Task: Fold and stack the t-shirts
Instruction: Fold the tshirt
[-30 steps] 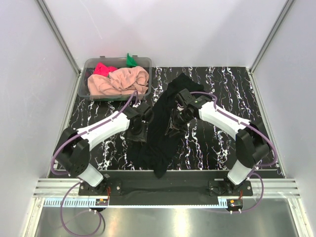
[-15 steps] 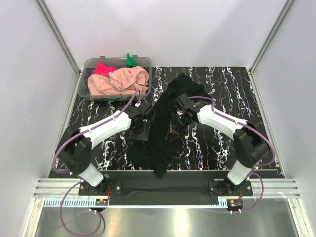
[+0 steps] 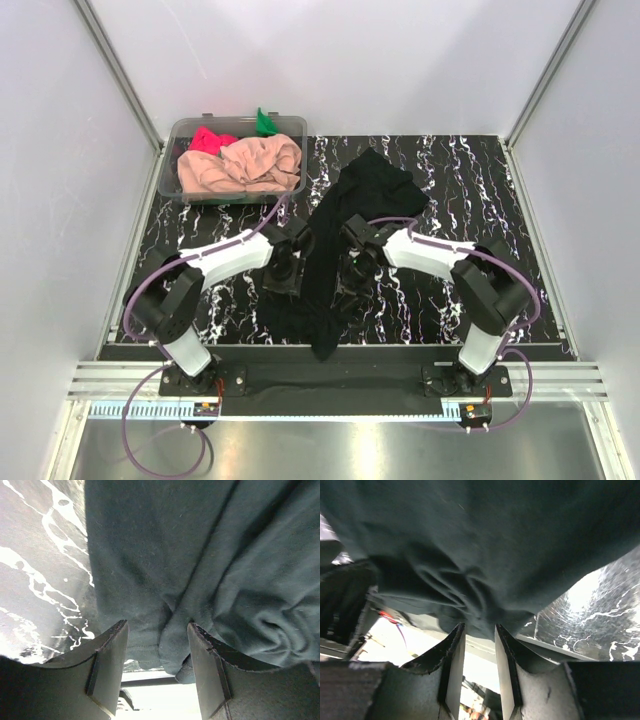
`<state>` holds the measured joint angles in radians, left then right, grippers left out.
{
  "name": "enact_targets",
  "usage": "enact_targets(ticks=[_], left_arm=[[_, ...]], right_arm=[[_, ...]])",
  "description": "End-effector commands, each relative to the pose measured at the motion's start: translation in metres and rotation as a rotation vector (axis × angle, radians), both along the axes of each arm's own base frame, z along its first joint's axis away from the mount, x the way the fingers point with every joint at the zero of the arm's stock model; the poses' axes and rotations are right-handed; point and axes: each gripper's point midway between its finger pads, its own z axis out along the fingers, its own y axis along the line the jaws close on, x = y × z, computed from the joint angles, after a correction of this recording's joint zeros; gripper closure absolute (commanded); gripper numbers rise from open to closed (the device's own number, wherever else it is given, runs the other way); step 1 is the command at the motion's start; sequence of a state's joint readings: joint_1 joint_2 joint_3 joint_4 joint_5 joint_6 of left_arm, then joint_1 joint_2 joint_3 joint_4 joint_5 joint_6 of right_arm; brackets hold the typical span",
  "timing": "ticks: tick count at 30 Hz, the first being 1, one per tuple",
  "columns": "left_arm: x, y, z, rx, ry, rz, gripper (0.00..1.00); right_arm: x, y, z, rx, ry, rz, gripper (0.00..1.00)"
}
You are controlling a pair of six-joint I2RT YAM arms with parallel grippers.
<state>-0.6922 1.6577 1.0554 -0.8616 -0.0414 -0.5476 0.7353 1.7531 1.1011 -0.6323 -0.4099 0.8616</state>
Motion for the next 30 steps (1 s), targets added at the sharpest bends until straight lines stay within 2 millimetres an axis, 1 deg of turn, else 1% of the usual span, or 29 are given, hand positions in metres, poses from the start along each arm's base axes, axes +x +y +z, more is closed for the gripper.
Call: enact_targets(ticks=[1,3,5,6,7,9,10,12,13,14,17,18,19,21,22,24,25,27,29,30], left_arm=[[-0.002,-0.005,-0.008,-0.041,0.005,0.001,0.45],[-0.002,-0.006,-0.011,-0.048,0.001,0.008,0.45],[-0.003,-0.005,-0.014,-0.044,0.004,0.011,0.45],[-0.003,-0.005,-0.016,-0.042,0.006,0.012,0.44],[-0.004,-0.007,-0.017,-0.054,0.016,0.008,0.45],[-0.004,-0.009,-0.021,-0.058,0.029,0.007,0.45],[-0.004,-0.010,-0.023,-0.060,0.032,0.008,0.45],[-0.006,-0.009,-0.027,-0.055,0.048,0.011,0.45],[-0.006,-0.009,-0.028,-0.053,0.051,0.013,0.46],[-0.006,-0.010,-0.029,-0.057,0.050,0.014,0.47],[-0.012,-0.006,-0.034,-0.051,0.071,0.014,0.55],[-0.015,-0.005,-0.036,-0.050,0.080,0.012,0.67],[-0.018,-0.004,-0.036,-0.055,0.090,0.013,0.72],[-0.023,-0.002,-0.034,-0.064,0.101,0.012,0.81],[-0.029,0.000,-0.035,-0.066,0.118,0.010,0.91],[-0.036,0.003,-0.033,-0.068,0.134,-0.001,0.96],[-0.042,0.005,-0.034,-0.070,0.153,-0.007,1.00],[-0.048,0.007,-0.031,-0.077,0.162,-0.023,1.00],[-0.052,0.009,-0.029,-0.084,0.171,-0.034,1.00],[-0.052,0.009,-0.027,-0.088,0.164,-0.038,1.00]], right_arm=[[-0.010,0.008,-0.013,-0.015,0.019,0.013,0.63],[-0.009,0.009,-0.019,-0.023,0.020,0.017,0.63],[-0.006,0.015,-0.025,-0.028,0.023,0.033,0.63],[-0.002,0.020,-0.024,-0.019,0.016,0.038,0.63],[0.000,0.022,-0.030,-0.028,0.024,0.042,0.63],[0.002,0.023,-0.036,-0.037,0.030,0.049,0.64],[0.002,0.024,-0.043,-0.048,0.042,0.058,0.64],[0.003,0.025,-0.049,-0.057,0.059,0.055,0.74],[0.002,0.024,-0.056,-0.069,0.072,0.056,0.79],[0.001,0.024,-0.059,-0.077,0.075,0.057,0.89],[-0.003,0.012,-0.072,-0.152,0.109,0.044,1.00],[-0.003,0.008,-0.075,-0.185,0.110,0.040,1.00],[-0.010,-0.001,-0.078,-0.229,0.139,0.040,1.00],[-0.013,-0.013,-0.081,-0.282,0.148,0.034,1.00],[-0.019,-0.026,-0.082,-0.347,0.164,0.013,1.00],[-0.028,-0.040,-0.083,-0.400,0.194,-0.022,1.00],[-0.030,-0.044,-0.078,-0.406,0.205,-0.048,1.00],[-0.036,-0.049,-0.075,-0.402,0.233,-0.093,1.00],[-0.043,-0.055,-0.067,-0.393,0.256,-0.151,1.00],[-0.048,-0.060,-0.067,-0.411,0.266,-0.177,1.00]])
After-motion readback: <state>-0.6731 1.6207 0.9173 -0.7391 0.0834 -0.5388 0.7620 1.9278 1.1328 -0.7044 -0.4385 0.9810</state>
